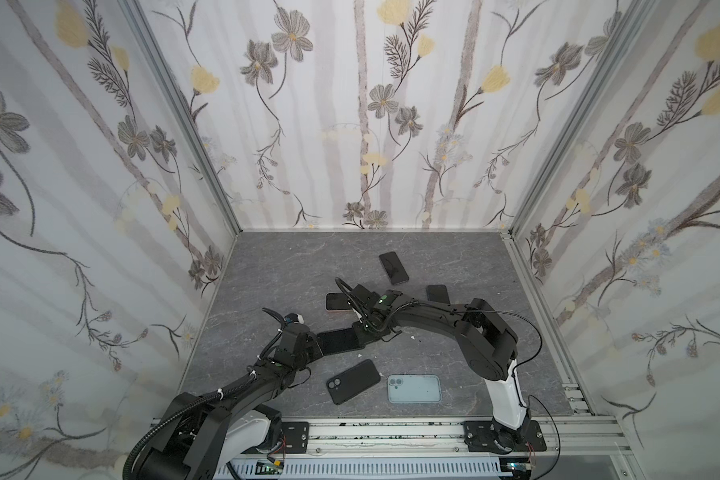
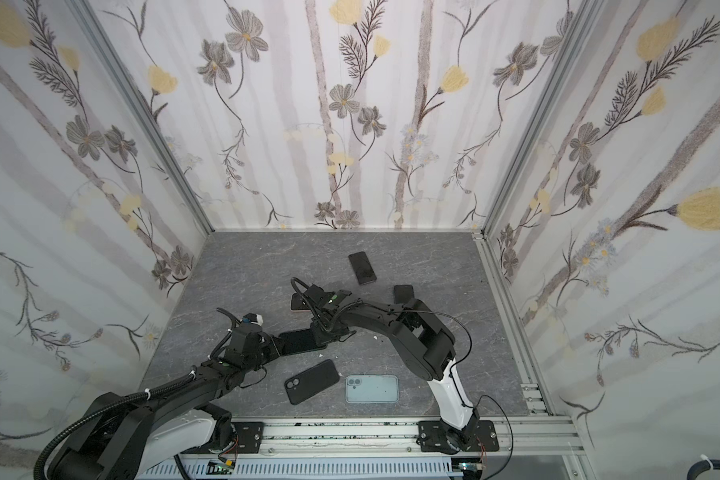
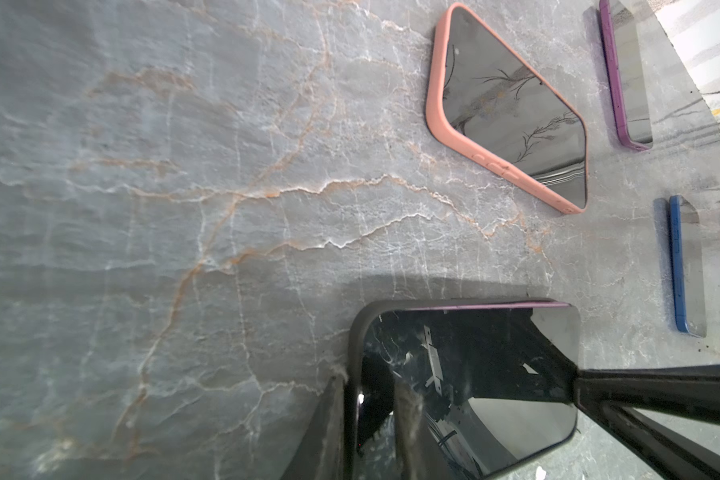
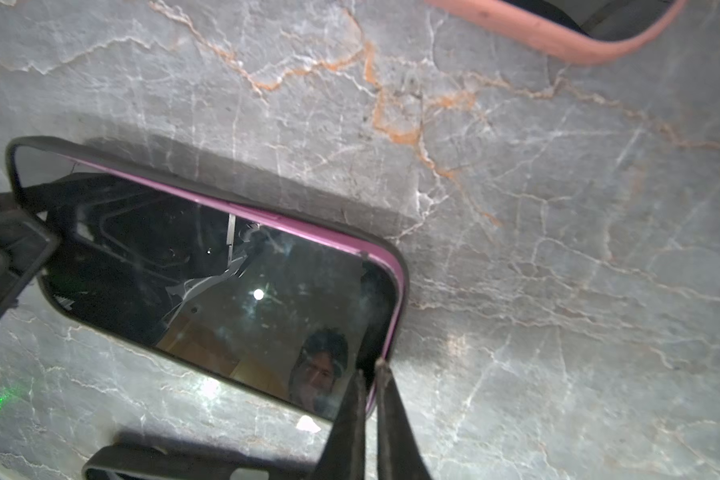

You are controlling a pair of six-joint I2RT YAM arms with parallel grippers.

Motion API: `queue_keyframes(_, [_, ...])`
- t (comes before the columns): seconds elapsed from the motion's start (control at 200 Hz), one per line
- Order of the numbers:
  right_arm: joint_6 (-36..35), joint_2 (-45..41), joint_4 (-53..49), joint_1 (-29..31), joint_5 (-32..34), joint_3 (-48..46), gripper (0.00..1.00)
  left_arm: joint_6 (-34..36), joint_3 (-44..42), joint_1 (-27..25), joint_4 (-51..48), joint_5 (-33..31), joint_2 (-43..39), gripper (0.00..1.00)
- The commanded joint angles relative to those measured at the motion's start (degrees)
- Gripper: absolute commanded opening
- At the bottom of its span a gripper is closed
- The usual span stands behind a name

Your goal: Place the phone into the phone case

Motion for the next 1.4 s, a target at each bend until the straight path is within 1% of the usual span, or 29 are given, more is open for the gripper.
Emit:
queue_keyframes(0.0, [-0.3, -0.2, -2.8, 0.2, 2.6, 0.6, 0.18, -0.5, 0.3, -0.1, -5.1, -1.0, -1.2, 0.21])
queue_keyframes(0.135, [-0.2, -3.6, -2.9, 0.1, 4.5, 2.7, 0.22, -0.6, 1.9, 0.0, -7.9, -4.1, -6.0, 0.24])
queue_keyframes(0.25, [-0.7, -3.5, -3.0, -0.4, 3.9, 4.8, 0.23, -0.2, 3.1, 0.2, -8.5, -6.4, -8.1, 0.26])
queue_keyframes(0.315, [-1.0, -2.3, -3.0, -1.1, 2.6, 5.8, 0.24, 0.3, 3.6, 0.3, -8.3, -6.6, -7.1, 0.26])
queue_keyframes(0.4, [-1.2, -0.5, -3.4, -1.5, 2.5, 7.6, 0.23, 0.7, 4.2, 0.5, -7.7, -5.7, -5.0, 0.27])
queue_keyframes(0.6, [-1.6, 2.6, -4.7, -2.2, 2.5, 10.8, 0.19, 0.2, 4.9, 0.6, -5.5, -4.1, -2.0, 0.27])
queue_keyframes(0.784, [-2.3, 4.4, -6.3, -2.3, 1.3, 10.6, 0.15, 0.6, 5.1, 0.6, -5.1, -3.2, -0.1, 0.26])
queue_keyframes(1.054, [-2.4, 5.2, -6.4, -2.2, 0.8, 9.1, 0.15, 0.9, 5.2, 0.6, -4.2, -2.2, 1.6, 0.24])
queue_keyframes(1.174, [-2.6, 5.8, -6.5, -2.2, 1.1, 9.2, 0.14, 1.1, 5.4, 0.7, -3.9, -2.1, 2.4, 0.21])
queue_keyframes(1.394, [-2.9, 7.4, -7.1, -2.2, 1.3, 8.9, 0.12, 1.5, 5.3, 0.7, -3.5, -2.0, 3.5, 0.20])
